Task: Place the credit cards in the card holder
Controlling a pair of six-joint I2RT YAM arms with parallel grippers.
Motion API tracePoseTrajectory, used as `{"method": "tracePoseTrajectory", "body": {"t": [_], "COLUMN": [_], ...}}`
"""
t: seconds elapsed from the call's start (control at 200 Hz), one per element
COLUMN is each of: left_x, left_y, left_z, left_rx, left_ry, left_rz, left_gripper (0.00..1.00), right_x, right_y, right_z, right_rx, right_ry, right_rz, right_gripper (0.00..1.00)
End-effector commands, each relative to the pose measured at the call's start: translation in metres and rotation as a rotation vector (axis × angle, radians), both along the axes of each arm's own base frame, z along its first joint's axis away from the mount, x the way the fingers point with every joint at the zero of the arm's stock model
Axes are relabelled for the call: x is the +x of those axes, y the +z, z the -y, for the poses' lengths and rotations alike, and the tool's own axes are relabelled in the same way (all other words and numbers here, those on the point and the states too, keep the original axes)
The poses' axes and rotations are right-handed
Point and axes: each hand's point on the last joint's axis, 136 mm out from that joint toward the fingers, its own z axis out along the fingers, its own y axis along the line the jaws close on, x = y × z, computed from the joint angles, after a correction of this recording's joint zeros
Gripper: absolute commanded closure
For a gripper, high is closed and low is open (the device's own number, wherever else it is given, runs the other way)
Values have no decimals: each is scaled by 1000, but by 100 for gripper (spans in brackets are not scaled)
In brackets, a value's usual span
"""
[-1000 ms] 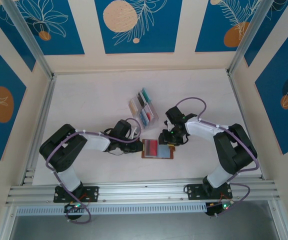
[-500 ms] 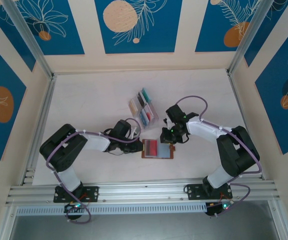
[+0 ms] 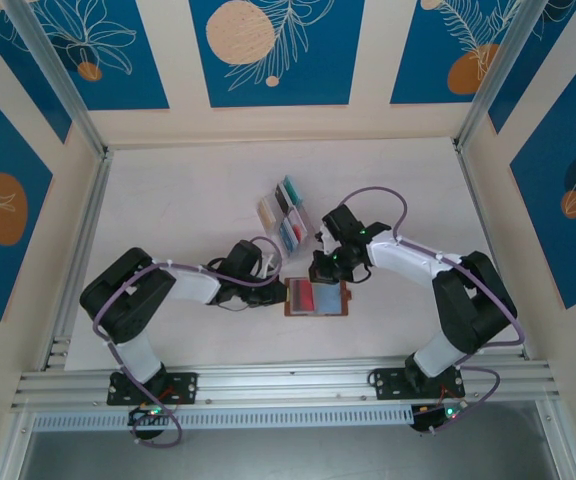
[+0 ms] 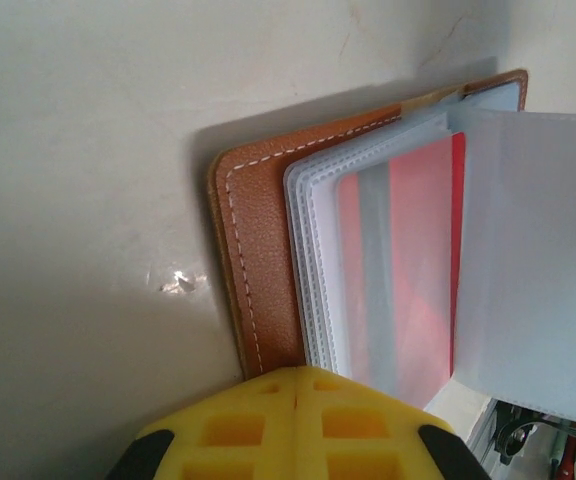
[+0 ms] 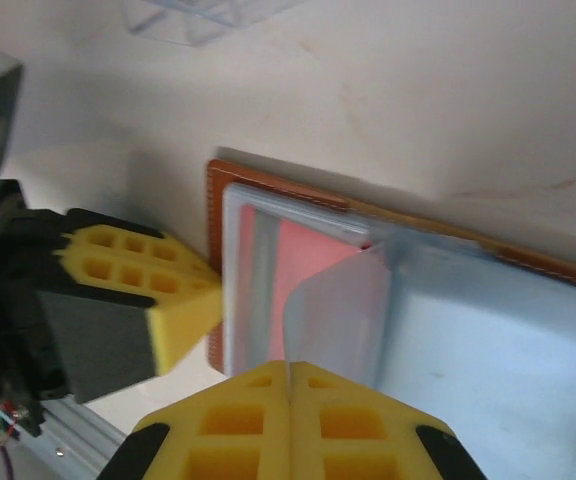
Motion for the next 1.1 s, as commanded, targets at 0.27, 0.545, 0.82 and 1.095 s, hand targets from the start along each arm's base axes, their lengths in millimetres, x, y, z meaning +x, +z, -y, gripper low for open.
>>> {"method": "tracePoseTrajectory", "body": {"t": [0.27,0.545,0.82,1.095], "left_x": [-41,-40,-39,-32], "left_y": [-67,-58,-36,-9], "left_z": [-58,-63,-69,-88], "left_rx": [307,326,306,248], "left_ry": [63,75,99,158], "left_rz": [-159,-140,-121,-113], "left_gripper": [98,96,93,88], "right_x": [3,4,1,9], "right_y": [-18,-14,5,39], "right_z": [-46,-50,-47,-38], "right_rx": [81,86,90,113], "right_ry": [38,61,91,108], "right_rz": [-81,-81,-55,6], "right_gripper": [91,65,61,53]}}
